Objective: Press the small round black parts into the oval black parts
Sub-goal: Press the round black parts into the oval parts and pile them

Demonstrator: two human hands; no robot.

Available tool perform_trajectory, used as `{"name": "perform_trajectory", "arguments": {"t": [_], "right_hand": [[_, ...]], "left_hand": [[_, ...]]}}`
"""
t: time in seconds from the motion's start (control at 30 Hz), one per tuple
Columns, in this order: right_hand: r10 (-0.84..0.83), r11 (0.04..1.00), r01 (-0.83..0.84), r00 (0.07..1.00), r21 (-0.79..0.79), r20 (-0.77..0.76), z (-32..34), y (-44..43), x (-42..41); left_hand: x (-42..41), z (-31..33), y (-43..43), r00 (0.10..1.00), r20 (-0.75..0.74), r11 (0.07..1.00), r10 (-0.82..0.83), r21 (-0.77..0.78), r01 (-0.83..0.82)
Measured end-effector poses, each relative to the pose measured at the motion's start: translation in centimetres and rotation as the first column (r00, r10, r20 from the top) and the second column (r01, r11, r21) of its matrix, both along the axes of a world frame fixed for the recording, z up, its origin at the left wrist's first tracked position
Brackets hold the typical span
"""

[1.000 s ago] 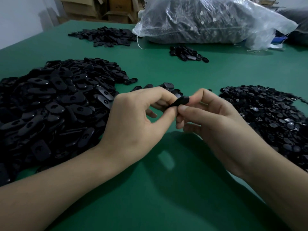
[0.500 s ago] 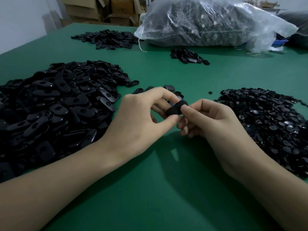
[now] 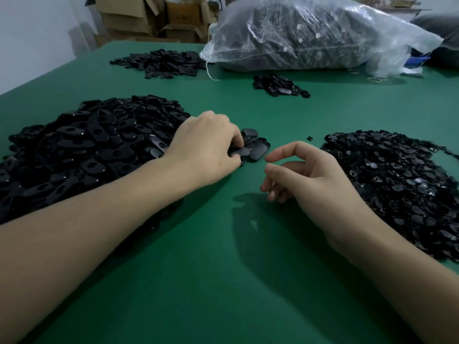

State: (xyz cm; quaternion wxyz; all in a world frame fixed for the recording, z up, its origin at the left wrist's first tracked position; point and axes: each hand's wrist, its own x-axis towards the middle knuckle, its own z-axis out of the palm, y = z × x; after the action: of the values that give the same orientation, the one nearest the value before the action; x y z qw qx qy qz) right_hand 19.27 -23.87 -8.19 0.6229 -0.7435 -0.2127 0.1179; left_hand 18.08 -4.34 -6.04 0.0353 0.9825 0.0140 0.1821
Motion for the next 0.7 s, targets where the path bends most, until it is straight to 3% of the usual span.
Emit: {"name": "perform_trajectory", "arguments": {"t": [0.1,0.17,0.23,0.33,0.43,0.53,0.7], "right_hand": [[-0.016,1.0,0.016,1.0,0.004,0.017,0.2,-0.3,0.2],[-0.028,1.0,0.028,0.999,-0.005,0.04,0.2,-0.4,0.4],[-0.046,0.999,0.048,0.997,-0.023,0.064,0.2,-0.5,0.6],[-0.097,0.986,0.122,0.975,-0.115,0.2,0.1,-0.7,0.8],[-0.076,0.911,0.264,0.863,-0.318,0.5,0.0,-1.2,1.2],[0.002,0.804,0.41,0.724,-0.432,0.69,0.1,-1.6,1.8],[-0.01,0.69,0.504,0.724,-0.52,0.689,0.3,-2.1,2.7]], "left_hand": [[1.4,0.5,0.8,0.99,-0.141,0.999,-0.02,-0.041,0.015],[2.0,1.5,1.5,0.977,-0.206,0.988,-0.056,-0.149,0.026],[2.8,2.4,2.5,0.984,-0.177,0.98,-0.029,-0.199,-0.007],[4.2,2.2,4.4,0.977,-0.106,0.983,0.182,0.018,-0.181],[4.9,1.0,5.6,0.92,-0.2,0.926,0.337,0.248,-0.286],[5.1,-0.1,6.2,0.91,-0.213,0.918,0.355,0.262,-0.297],[5.1,-0.7,6.8,0.943,-0.116,0.933,0.311,0.223,-0.281]]}}
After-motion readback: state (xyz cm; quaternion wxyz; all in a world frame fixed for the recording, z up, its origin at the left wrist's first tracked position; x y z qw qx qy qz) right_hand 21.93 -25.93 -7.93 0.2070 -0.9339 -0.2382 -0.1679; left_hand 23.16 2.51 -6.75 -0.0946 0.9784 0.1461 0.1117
